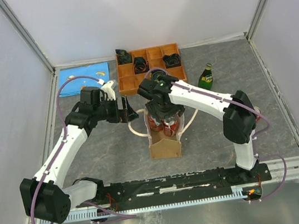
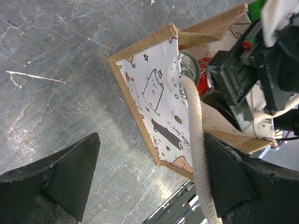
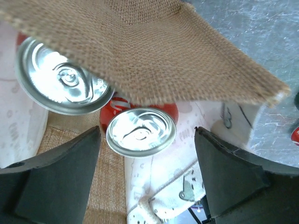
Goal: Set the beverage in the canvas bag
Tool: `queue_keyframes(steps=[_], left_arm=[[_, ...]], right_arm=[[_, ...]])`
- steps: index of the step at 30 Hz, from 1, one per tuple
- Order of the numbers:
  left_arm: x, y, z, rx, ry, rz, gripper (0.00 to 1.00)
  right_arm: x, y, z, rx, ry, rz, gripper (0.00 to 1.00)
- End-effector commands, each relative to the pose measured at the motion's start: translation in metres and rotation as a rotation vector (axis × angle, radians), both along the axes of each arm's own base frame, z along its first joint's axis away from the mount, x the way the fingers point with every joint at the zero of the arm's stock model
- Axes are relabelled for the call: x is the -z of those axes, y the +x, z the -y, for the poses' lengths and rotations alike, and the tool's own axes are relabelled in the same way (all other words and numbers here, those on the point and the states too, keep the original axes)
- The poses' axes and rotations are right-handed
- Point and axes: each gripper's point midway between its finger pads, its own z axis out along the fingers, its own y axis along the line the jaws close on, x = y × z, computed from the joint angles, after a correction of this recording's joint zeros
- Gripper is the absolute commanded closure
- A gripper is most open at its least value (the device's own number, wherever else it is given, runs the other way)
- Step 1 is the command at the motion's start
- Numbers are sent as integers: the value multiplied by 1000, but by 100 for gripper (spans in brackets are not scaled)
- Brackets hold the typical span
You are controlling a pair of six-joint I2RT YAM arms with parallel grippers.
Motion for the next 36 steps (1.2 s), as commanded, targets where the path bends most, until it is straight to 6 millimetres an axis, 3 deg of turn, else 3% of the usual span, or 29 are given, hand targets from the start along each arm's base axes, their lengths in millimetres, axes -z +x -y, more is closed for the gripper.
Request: queue_keyframes(steps=[1,8,10,12,14,16,19,24,27,31,36], left_arm=[[-6,6,4,47,-10,59,5],[-6,6,5,48,-11,59,5],[-7,6,5,47,-11,61,5],[-7,6,5,48,-12,62,5],[-7,6,5,47,-11,60,5],[-8,6,5,49,-12,63,5],[-8,5,5,53,-11,65,5],[-9,6,5,54,-9,70,5],[-8,5,4,51,-12,64,5],[-5,2,4,51,-17,63,5],[-3,0,5,56,-25,63,5]], right_arm=[[-56,11,1,2,75,121,11],[-110,20,-19,-17,231,213,11],[-141,28,-26,-9,315,296,12],[-177,41,-16,37,345,412,13],[-205,56,15,116,320,497,13],[-217,69,65,214,236,516,13],[-213,75,153,367,60,489,13],[-198,59,265,627,-23,443,13],[-190,41,307,761,-8,437,13],[-177,15,347,889,-24,388,13],[-130,-16,380,1042,17,242,13]])
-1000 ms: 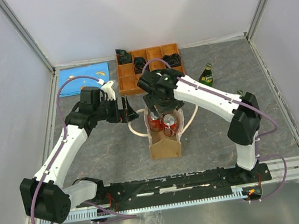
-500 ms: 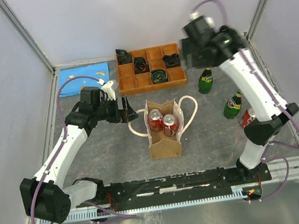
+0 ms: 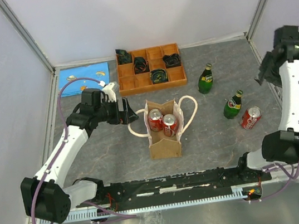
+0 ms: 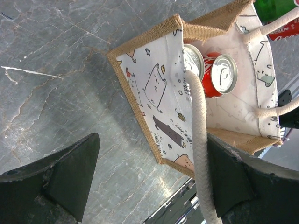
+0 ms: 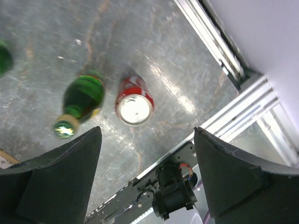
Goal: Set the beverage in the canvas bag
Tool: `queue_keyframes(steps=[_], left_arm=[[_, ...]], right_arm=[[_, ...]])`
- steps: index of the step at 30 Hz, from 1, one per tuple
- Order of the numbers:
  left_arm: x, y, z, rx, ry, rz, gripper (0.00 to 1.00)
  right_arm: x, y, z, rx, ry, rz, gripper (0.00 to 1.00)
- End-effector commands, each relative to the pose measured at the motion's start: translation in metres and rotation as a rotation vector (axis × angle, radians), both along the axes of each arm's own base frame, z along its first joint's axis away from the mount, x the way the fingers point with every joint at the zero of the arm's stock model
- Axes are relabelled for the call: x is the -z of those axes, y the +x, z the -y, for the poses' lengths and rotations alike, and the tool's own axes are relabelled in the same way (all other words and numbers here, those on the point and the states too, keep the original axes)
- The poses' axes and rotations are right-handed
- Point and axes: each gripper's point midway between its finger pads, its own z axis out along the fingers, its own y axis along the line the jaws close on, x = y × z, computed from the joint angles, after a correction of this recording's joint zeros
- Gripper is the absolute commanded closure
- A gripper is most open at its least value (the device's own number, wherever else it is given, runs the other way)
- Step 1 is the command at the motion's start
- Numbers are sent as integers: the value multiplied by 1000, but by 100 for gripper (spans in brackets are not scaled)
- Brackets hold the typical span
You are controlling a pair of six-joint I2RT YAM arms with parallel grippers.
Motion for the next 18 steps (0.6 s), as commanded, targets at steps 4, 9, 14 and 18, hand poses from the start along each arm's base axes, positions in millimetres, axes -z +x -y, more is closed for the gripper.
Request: queue_keyframes(steps=[4,9,14,18], left_arm=[[-9,3,7,53,-34,72,5],[-5,3,7,54,-39,64,5],[-2,0,7,56,-38,58,5],[0,-2,6,55,-39,54,5]], right_arm=[[78,-36,7,107,243,-99,13],[108,-36,-8,143,357,-81,12],[114,-31,-9,156,380,-71,10],[126,-30,-11,160,414,-107,10]])
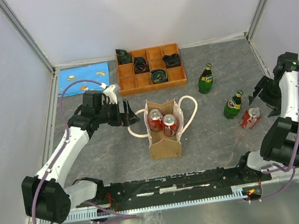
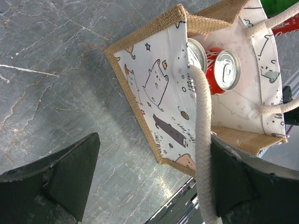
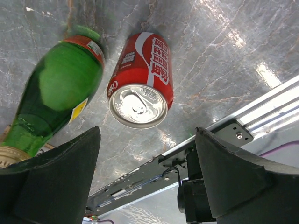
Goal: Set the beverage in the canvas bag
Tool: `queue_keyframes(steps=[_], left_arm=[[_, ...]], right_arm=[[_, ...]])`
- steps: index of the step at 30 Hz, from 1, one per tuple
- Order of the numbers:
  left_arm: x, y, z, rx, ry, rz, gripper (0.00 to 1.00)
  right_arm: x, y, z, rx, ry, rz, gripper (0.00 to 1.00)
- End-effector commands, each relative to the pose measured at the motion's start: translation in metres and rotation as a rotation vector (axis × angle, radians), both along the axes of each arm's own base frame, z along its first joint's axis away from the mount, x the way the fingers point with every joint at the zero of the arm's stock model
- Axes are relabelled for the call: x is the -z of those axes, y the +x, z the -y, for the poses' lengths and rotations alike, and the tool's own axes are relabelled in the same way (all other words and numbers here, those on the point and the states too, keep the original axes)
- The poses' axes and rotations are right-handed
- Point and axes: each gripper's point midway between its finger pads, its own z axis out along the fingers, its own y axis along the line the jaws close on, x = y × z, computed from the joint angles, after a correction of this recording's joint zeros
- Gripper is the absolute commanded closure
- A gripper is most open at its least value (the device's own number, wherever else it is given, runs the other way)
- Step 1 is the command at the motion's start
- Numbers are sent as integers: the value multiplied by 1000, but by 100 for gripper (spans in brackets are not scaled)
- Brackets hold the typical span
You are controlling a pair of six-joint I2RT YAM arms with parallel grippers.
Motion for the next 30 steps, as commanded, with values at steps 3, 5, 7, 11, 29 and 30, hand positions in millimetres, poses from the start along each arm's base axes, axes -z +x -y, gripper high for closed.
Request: queue_keyframes(steps=[3,5,7,11,29,30], left_arm=[[-10,2,3,36,-25,67,5],[-10,2,3,34,-24,68,5],[-9,3,3,32,-24,69,5],[-8,4,2,30,-24,66,5],[-8,4,1,31,-21,66,5],[-7,4,1,31,-21,65,5]], right_arm=[[16,7,0,16,40,-1,10],[23,5,-1,15,49,-18,10],[29,4,-2,14,58,-27,10],[37,5,-4,17,80,-32,10],[67,-10,-5,-1,87,-111,52],[64,-10,-4,-4,81,-108,64]])
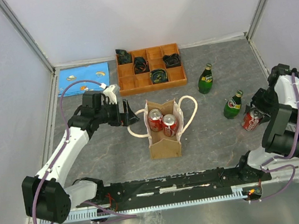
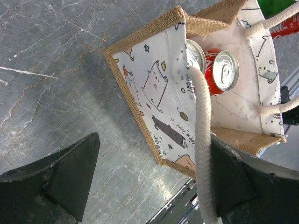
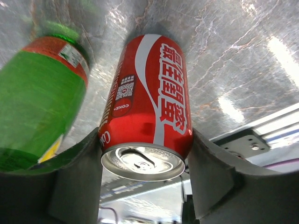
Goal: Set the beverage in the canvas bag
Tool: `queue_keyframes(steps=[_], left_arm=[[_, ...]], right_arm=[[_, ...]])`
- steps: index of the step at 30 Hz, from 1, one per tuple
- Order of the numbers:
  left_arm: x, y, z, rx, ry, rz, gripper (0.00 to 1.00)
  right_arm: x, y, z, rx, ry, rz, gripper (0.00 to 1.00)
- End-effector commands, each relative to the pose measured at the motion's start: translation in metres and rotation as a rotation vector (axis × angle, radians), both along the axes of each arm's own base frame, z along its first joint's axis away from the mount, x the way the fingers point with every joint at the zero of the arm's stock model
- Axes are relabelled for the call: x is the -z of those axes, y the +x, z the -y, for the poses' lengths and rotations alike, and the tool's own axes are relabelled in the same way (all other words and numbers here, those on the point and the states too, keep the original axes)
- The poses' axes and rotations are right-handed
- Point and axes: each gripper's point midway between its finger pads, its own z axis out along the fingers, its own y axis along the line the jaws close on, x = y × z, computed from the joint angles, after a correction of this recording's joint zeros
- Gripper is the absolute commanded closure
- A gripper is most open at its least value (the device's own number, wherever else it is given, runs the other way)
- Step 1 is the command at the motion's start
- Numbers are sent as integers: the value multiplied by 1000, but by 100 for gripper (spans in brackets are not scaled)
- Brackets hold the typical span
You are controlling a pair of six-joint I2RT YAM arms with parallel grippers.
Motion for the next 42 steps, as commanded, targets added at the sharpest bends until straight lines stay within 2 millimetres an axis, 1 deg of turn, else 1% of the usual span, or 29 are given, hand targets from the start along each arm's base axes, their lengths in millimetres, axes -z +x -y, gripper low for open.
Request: queue_keyframes(steps=[1,3,4,7,12,18,22,23,25,27,29,30,32,34,37,38,39,42], left_arm=[[-10,4,1,27,-9,67,5],[-9,4,1,27,-9,65,5],[-10,4,1,28,-8,66,5],[-10,5,2,29,-9,67,5],[-10,5,2,28,-12,65,5],[-11,5,2,30,-15,69,5],[-12,6,2,32,-14,75,5],[-13,6,3,33,-15,76,5],[-13,7,3,33,-15,76,5],[-14,7,3,35,-14,80,5],[-14,7,2,36,-10,82,5],[-13,7,2,36,-9,82,5],[-14,7,2,35,-10,81,5],[-14,7,2,34,-12,80,5],[-15,7,2,33,-9,81,5],[-15,6,2,33,-8,79,5],[-15,6,2,34,-6,80,5],[-14,5,0,33,3,77,5]], right_arm=[[-3,-6,8,-11,-44,-16,74],[-12,-5,9,-18,-57,-2,88],[-18,-3,11,-21,-66,8,92],[-39,0,14,-27,-88,42,99],[-77,14,18,-29,-114,118,100],[-134,49,17,-10,-106,304,100],[-181,77,12,-14,-96,458,100],[-191,83,9,-25,-94,478,100],[-219,98,-1,-69,-108,529,100],[-240,109,-18,-121,-110,548,100],[-254,127,-37,-180,-119,560,100],[-263,135,-55,-227,-113,580,100],[-279,148,-86,-286,-87,634,100],[-288,158,-121,-349,-48,683,100],[-293,165,-178,-455,7,745,100],[-288,164,-198,-496,31,744,100],[-291,165,-216,-532,46,776,100],[-297,154,-271,-651,104,819,100]])
